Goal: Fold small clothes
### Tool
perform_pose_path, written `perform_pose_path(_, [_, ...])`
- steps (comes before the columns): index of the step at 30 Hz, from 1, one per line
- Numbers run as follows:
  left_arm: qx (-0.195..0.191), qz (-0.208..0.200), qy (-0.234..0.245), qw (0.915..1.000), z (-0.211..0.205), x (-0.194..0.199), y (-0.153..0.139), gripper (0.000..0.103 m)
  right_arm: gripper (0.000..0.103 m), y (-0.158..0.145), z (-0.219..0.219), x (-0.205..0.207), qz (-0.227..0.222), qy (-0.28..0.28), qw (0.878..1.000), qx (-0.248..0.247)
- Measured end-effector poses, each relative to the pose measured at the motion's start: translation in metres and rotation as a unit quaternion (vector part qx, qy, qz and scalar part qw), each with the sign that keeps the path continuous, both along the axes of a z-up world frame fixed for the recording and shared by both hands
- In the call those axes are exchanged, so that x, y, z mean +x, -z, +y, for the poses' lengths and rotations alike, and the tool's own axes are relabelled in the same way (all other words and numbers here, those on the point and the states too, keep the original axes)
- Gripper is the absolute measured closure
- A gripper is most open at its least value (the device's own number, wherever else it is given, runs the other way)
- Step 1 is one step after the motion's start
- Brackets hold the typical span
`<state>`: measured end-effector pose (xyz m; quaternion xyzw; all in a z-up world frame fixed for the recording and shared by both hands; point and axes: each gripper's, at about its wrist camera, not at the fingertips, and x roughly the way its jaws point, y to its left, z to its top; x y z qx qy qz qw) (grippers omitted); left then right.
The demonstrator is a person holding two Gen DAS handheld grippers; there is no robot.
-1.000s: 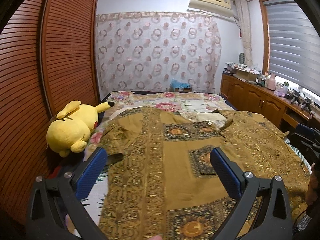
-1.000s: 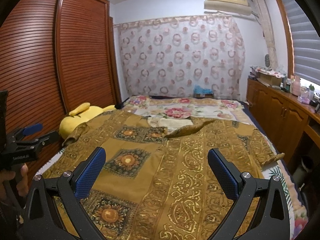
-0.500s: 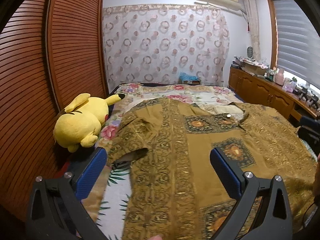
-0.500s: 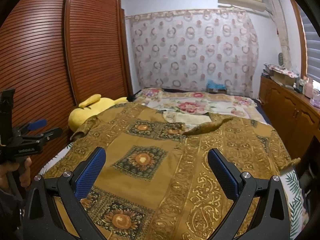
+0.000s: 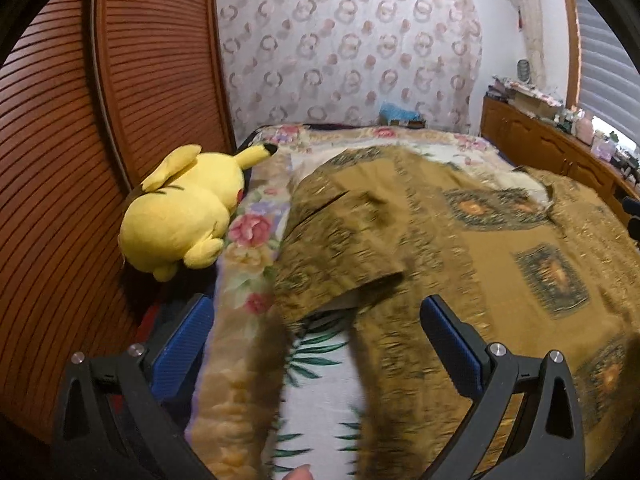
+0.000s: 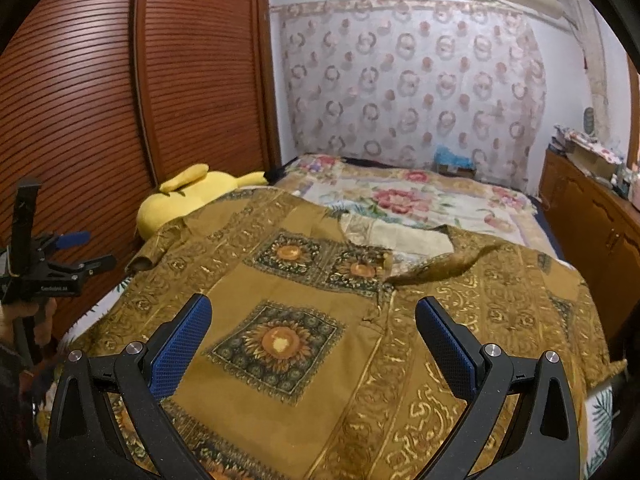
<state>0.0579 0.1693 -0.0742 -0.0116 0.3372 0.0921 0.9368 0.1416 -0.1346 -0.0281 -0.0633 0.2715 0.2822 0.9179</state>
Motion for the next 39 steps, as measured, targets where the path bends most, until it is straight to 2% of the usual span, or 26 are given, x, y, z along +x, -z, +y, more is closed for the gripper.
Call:
perform_pose_path(3, [-0.006, 0.017, 0.0, 0.9998, 0.011, 0.003, 0.013, 0.0, 0.0, 0.008, 0.007, 0.009, 0.015, -0.012, 1.0, -0.003])
perform_pose_path(8, [-0.02, 0.044, 0.007, 0.9988, 0.026, 0.014, 0.03, 0.015, 0.0, 0.019, 0.016, 0.02, 0.034, -0.023, 0.999, -0.011])
perform_pose_path(11, [-0.028, 0.06, 0.012, 0.9977, 0.034, 0.022, 0.039, 0.03, 0.0, 0.023, 0.022, 0.024, 0.042, -0.03, 0.999, -0.018])
perform_pose_path(13, [-0.028, 0.065, 0.012, 0.9974, 0.036, 0.025, 0.042, 0.047, 0.0, 0.027, 0.024, 0.028, 0.047, -0.036, 0.998, -0.022])
perform_pose_path(16, [-0.033, 0.067, 0.012, 0.9971, 0.042, 0.026, 0.046, 0.059, 0.0, 0.032, 0.026, 0.033, 0.057, -0.04, 0.997, -0.023])
perform_pose_path(20, [-0.044, 0.065, 0.023, 0.9967, 0.045, 0.027, 0.046, 0.063, 0.0, 0.038, 0.026, 0.038, 0.071, -0.043, 0.996, -0.02])
perform_pose_path(21, [-0.042, 0.066, 0.024, 0.9967, 0.045, 0.026, 0.045, 0.067, 0.0, 0.039, 0.025, 0.039, 0.074, -0.043, 0.996, -0.019])
perform_pose_path(22, [-0.036, 0.066, 0.022, 0.9969, 0.045, 0.025, 0.044, 0.077, 0.0, 0.039, 0.025, 0.039, 0.076, -0.044, 0.996, -0.018])
perform_pose_path(23, [-0.033, 0.066, 0.019, 0.9971, 0.046, 0.025, 0.043, 0.08, 0.0, 0.04, 0.025, 0.04, 0.077, -0.045, 0.996, -0.016])
perform_pose_path(25, [-0.047, 0.06, 0.016, 0.997, 0.051, 0.023, 0.041, 0.093, 0.0, 0.04, 0.023, 0.04, 0.079, -0.045, 0.996, -0.013])
perform_pose_path(29, [-0.044, 0.043, 0.002, 0.9981, 0.054, 0.025, 0.032, 0.098, 0.0, 0.039, 0.021, 0.04, 0.079, -0.045, 0.996, -0.008])
perform_pose_path(33, [-0.041, 0.001, 0.0, 0.9991, 0.054, 0.029, 0.003, 0.1, 0.0, 0.038, 0.017, 0.042, 0.078, -0.043, 0.996, -0.007])
perform_pose_path(39, [-0.032, -0.047, 0.048, 0.9972, 0.031, 0.057, -0.045, 0.101, 0.0, 0.031, 0.008, 0.04, 0.072, -0.032, 0.997, -0.001])
